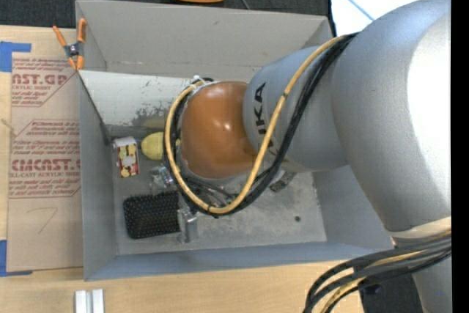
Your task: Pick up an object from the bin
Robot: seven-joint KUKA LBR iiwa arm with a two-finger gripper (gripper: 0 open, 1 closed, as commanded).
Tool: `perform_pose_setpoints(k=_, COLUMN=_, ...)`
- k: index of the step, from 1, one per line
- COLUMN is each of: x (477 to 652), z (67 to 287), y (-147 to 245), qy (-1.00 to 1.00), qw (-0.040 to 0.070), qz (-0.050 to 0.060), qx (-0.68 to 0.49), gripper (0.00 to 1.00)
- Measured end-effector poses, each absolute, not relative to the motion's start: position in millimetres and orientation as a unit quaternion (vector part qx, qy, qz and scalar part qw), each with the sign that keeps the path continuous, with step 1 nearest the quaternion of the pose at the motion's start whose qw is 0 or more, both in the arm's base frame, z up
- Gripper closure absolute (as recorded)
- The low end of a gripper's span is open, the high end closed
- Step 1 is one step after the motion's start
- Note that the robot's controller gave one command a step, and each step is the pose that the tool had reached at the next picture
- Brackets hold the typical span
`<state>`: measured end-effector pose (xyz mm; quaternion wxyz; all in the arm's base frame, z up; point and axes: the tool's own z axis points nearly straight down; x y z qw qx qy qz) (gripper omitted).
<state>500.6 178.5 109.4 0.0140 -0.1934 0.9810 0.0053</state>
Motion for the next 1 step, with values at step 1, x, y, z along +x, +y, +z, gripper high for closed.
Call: perform_pose_setpoints(k=1, x=495.7, z=69.7, y=138.6, qy=0.997, qw=0.011, qz=0.007, qx=-0.077, gripper=0.0)
